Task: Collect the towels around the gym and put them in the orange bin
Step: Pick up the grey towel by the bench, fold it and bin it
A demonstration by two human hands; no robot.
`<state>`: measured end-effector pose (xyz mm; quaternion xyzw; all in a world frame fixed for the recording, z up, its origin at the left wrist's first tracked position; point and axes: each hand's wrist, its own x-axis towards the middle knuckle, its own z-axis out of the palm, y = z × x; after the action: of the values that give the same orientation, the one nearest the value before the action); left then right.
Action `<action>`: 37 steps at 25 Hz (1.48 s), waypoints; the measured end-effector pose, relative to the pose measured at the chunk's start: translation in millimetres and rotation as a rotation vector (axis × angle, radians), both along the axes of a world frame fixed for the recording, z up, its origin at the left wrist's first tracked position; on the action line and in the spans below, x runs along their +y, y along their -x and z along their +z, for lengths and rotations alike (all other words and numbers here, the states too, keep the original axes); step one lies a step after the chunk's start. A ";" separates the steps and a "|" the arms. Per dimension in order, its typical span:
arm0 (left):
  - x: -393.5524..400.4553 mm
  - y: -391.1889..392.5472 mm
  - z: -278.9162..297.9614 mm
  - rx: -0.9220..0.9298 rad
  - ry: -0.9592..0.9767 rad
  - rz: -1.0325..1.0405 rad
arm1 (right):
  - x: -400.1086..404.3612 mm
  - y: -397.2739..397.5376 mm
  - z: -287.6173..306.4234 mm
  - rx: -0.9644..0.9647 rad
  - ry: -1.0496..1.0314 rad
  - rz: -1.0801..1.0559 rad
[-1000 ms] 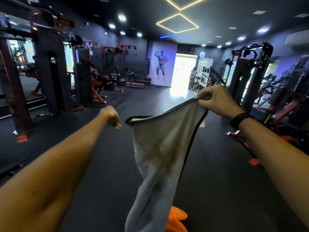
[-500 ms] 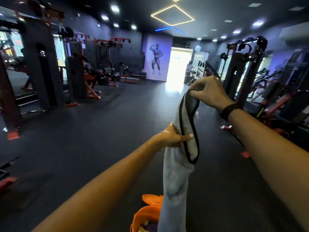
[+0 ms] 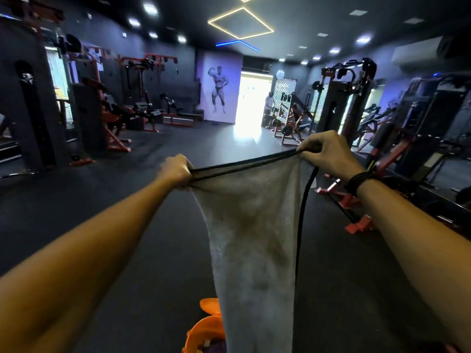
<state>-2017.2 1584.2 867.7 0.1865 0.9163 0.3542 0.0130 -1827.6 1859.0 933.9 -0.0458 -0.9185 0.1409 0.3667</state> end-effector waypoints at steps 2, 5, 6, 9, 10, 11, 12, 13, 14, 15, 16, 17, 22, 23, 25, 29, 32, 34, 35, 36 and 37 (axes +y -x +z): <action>-2.6 9.0 26.1 -0.102 -0.315 0.038 | 9.2 -2.4 -1.9 -0.016 -0.006 0.017; 5.3 2.7 43.8 -0.249 -0.798 0.064 | 24.9 -3.6 4.1 -0.082 0.049 0.021; 7.4 1.0 41.6 -0.274 -0.886 0.048 | 30.9 -4.6 4.7 -0.113 0.078 0.020; 0.0 -9.3 29.0 -0.216 -0.815 -0.148 | 42.1 -8.0 -6.7 -0.104 0.158 -0.030; -4.5 -7.8 20.9 -0.046 -0.604 -0.219 | 43.2 -8.0 -13.9 -0.094 0.170 -0.050; -7.3 -8.3 15.2 0.187 -0.342 -0.259 | 44.2 -7.2 -20.0 -0.096 0.182 -0.060; -8.2 -6.9 10.5 0.424 -0.127 -0.261 | 45.9 -6.6 -24.6 -0.117 0.192 -0.059; -9.5 -7.0 9.0 0.573 -0.017 -0.234 | 48.1 -5.9 -28.2 -0.158 0.207 -0.038; -11.5 -5.1 8.5 0.607 0.026 -0.210 | 50.4 -5.6 -31.6 -0.227 0.227 -0.007; -14.8 -2.3 6.8 0.543 0.055 -0.198 | 50.7 -5.9 -36.2 -0.311 0.254 0.030; -19.4 0.5 2.9 0.407 0.091 -0.232 | 47.5 -7.3 -42.9 -0.418 0.293 0.063; -24.0 2.6 0.4 0.204 0.178 -0.307 | 43.5 -8.5 -47.6 -0.565 0.305 0.080; -45.3 2.3 57.7 -0.210 -0.452 -0.451 | 20.7 -4.8 12.6 -0.270 0.647 0.395; -46.4 2.7 71.6 -0.233 -0.704 -0.451 | 17.6 0.2 24.5 -0.124 0.844 0.496; -41.7 0.9 63.4 -0.323 -0.645 -0.478 | -1.0 10.4 11.7 -0.274 0.940 0.513; -32.9 -6.0 -7.6 -0.456 -0.355 -0.433 | -24.3 30.6 -44.7 -0.517 0.932 0.512; -52.0 3.5 -0.1 -0.473 -0.667 -0.400 | -9.5 28.8 -36.9 -0.333 1.006 0.475; -61.0 4.5 -0.3 -0.561 -0.524 -0.488 | -9.6 24.5 -53.1 -0.492 1.053 0.509; -63.5 0.3 -18.1 -0.519 -0.290 -0.533 | -14.4 21.6 -72.5 -0.645 1.013 0.499; -64.2 -6.6 -30.5 -0.446 -0.115 -0.613 | -17.5 18.7 -88.5 -0.765 0.945 0.473; -61.0 -9.6 -35.4 -0.423 -0.140 -0.648 | -18.2 19.3 -95.5 -0.780 0.907 0.452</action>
<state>-2007.6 1523.2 832.3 0.3896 0.7606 0.4240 0.2998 -1847.0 1840.8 838.4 -0.0495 -0.8207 0.5623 -0.0889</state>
